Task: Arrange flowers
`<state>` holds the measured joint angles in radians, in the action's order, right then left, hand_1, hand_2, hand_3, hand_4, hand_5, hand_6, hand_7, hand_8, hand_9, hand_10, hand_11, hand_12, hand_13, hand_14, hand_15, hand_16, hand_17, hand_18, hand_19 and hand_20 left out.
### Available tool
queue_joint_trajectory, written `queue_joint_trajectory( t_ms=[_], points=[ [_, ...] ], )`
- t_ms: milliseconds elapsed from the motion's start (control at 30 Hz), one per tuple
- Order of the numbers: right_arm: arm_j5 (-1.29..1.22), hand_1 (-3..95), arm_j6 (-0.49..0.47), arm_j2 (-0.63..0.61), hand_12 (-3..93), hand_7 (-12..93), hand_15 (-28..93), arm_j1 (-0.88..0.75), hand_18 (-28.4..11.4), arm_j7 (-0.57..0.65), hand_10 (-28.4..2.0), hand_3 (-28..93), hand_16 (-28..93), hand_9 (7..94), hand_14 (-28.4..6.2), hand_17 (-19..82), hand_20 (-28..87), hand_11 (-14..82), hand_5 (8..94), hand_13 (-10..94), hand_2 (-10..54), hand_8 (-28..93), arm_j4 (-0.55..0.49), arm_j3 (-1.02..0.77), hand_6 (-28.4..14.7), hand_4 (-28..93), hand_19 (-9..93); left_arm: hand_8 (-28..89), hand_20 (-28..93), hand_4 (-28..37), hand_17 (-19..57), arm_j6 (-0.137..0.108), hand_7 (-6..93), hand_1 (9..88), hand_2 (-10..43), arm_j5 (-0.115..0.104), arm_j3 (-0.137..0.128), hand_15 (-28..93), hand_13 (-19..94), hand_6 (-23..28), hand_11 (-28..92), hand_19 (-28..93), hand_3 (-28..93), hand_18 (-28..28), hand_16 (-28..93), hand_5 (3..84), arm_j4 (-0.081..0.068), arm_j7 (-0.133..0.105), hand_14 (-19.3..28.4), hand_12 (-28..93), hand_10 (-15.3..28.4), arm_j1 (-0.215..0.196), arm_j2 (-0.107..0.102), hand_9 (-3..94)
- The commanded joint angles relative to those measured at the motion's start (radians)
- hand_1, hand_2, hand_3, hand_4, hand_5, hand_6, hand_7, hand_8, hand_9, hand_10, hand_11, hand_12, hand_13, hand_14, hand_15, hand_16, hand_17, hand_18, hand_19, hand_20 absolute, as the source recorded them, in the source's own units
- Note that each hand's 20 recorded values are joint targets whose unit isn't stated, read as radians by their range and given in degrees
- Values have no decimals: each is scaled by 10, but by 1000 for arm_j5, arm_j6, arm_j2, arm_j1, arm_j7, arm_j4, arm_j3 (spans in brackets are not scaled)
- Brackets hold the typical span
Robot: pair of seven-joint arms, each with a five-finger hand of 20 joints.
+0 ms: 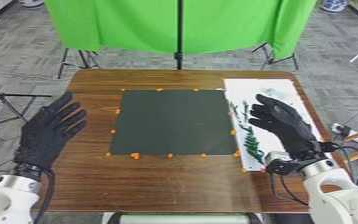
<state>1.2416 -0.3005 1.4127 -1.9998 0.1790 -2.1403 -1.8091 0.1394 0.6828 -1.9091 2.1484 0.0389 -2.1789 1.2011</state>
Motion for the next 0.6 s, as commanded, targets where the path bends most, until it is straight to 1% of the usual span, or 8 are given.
queue_joint_trajectory(
  t_ms=[33,67,133,233,267,367,467,600],
  points=[
    [1,182,36,-39,156,224,202,-4,-190,-23,-115,809,212,331,-89,44,165,157,291,265,-93,-156,-14,-3,-38,-283,409,-117,78,-283,-111,12,205,241,-52,6,-15,326,161,21,222,400,690,185,-7,268,1,11,127,161,103,-4,-8,220],
    [7,184,27,-41,157,226,221,1,-191,-22,-116,799,216,337,-87,49,176,159,297,276,-94,-158,-12,-2,-40,-283,429,-117,78,-283,-112,13,205,241,-52,8,-26,326,161,21,221,401,689,185,-7,268,5,16,126,161,103,-10,-8,220],
    [44,199,40,-63,161,239,275,-1,-193,-38,-116,770,196,354,-88,55,197,186,308,290,-95,-168,-11,8,-40,-283,463,-117,78,-283,-112,-2,205,241,-52,2,-40,325,160,21,221,401,689,185,-7,267,15,15,126,161,104,-37,-4,220],
    [86,239,29,-83,149,254,348,-1,-183,-68,-116,724,153,379,-83,101,210,207,329,321,-95,-179,-9,6,-41,-283,501,-117,79,-283,-112,-9,205,241,-52,-1,-49,325,160,21,221,401,690,185,-7,267,19,0,126,160,103,-61,8,221],
    [83,258,29,-87,146,257,355,-6,-178,-61,-114,700,144,383,-83,114,209,207,332,328,-95,-180,-14,-2,-39,-283,506,-117,79,-283,-112,-7,205,241,-52,0,-47,325,160,21,220,401,690,185,-7,267,17,5,126,160,103,-57,8,221],
    [30,245,33,-91,138,262,336,-9,-174,-56,-113,708,126,389,-81,119,196,199,340,328,-95,-185,-13,-16,-37,-283,491,-117,79,-283,-112,3,205,242,-52,1,-31,326,160,21,221,401,689,185,-7,268,5,4,127,160,103,-20,-6,221],
    [-25,197,1,-80,138,237,299,9,-178,-27,-119,726,130,382,-90,103,179,177,341,312,-95,-176,2,-8,-42,-283,458,-117,79,-283,-112,-10,205,241,-51,-1,-48,325,160,21,222,401,689,185,-7,267,19,3,127,160,104,-43,-8,221],
    [44,175,42,-119,144,220,297,-8,-190,-74,-125,731,145,378,-99,83,180,173,339,308,-95,-163,-19,-3,-47,-283,456,-117,78,-283,-112,-5,205,240,-53,-1,-53,326,160,21,222,400,690,185,-6,267,19,1,127,160,104,-58,0,221]
  ],
)
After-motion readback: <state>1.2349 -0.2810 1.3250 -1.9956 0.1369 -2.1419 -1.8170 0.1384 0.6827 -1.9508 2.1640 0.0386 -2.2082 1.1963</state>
